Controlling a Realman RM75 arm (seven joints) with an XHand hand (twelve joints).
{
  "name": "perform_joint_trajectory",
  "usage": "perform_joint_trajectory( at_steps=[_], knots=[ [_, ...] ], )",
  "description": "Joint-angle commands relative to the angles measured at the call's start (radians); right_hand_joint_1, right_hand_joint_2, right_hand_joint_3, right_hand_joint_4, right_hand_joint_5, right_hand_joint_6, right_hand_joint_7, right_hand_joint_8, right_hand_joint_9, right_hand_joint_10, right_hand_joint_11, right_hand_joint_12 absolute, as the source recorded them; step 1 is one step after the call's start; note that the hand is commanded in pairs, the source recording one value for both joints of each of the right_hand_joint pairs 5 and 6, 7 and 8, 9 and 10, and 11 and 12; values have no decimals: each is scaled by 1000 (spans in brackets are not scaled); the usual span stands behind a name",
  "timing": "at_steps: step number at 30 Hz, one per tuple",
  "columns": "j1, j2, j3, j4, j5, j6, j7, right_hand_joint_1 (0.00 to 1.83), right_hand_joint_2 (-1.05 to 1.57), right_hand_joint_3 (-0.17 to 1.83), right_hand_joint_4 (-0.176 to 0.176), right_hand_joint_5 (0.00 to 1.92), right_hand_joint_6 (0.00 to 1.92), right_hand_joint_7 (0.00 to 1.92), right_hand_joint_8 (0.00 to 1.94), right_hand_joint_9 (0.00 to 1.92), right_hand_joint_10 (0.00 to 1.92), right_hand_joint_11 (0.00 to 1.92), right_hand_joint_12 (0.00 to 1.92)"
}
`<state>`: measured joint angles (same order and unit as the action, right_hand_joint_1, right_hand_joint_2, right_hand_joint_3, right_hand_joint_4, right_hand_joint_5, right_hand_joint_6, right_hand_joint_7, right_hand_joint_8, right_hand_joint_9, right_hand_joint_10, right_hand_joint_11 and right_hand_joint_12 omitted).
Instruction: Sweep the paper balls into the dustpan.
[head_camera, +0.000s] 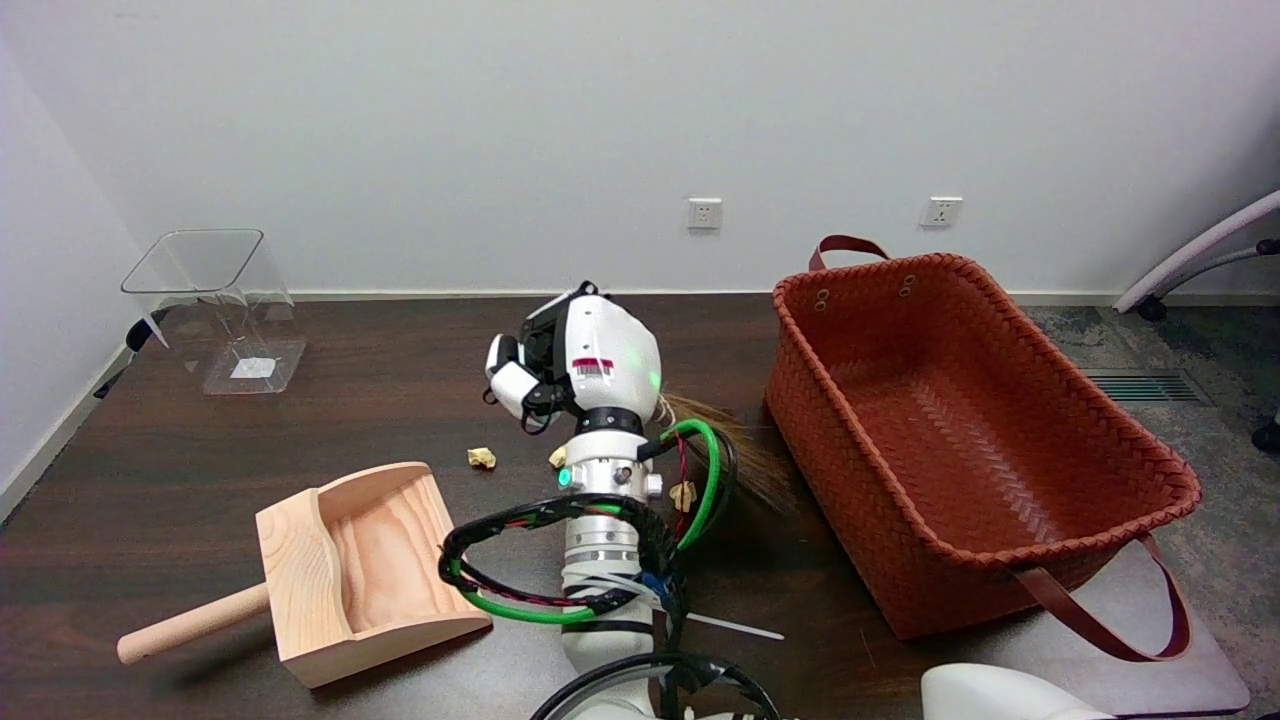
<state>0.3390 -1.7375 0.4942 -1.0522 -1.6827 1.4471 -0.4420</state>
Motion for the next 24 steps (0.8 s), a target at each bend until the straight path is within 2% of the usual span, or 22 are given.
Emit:
perform_joint_trajectory(
  at_steps=[1, 6, 15, 20, 24],
  knots=[
    [19, 30, 9, 152, -45, 11, 61, 1243, 1571, 614, 0, 1920, 1920, 1920, 1920, 1920, 1920, 1920, 1920],
    [39, 37, 5, 185, -45, 12, 9, 1261, 1571, 689, 0, 1920, 1920, 1920, 1920, 1920, 1920, 1920, 1920],
    [59, -9, 0, 269, -44, 22, 33, 1295, 1571, 633, 0, 1920, 1920, 1920, 1920, 1920, 1920, 1920, 1920],
    [56, -40, 7, 285, -34, 21, 197, 1304, 1571, 491, 0, 1920, 1920, 1920, 1920, 1920, 1920, 1920, 1920],
    [60, -61, 5, 301, 23, 15, 410, 1301, 1571, 415, 0, 1920, 1920, 1920, 1920, 1920, 1920, 1920, 1920]
  ],
)
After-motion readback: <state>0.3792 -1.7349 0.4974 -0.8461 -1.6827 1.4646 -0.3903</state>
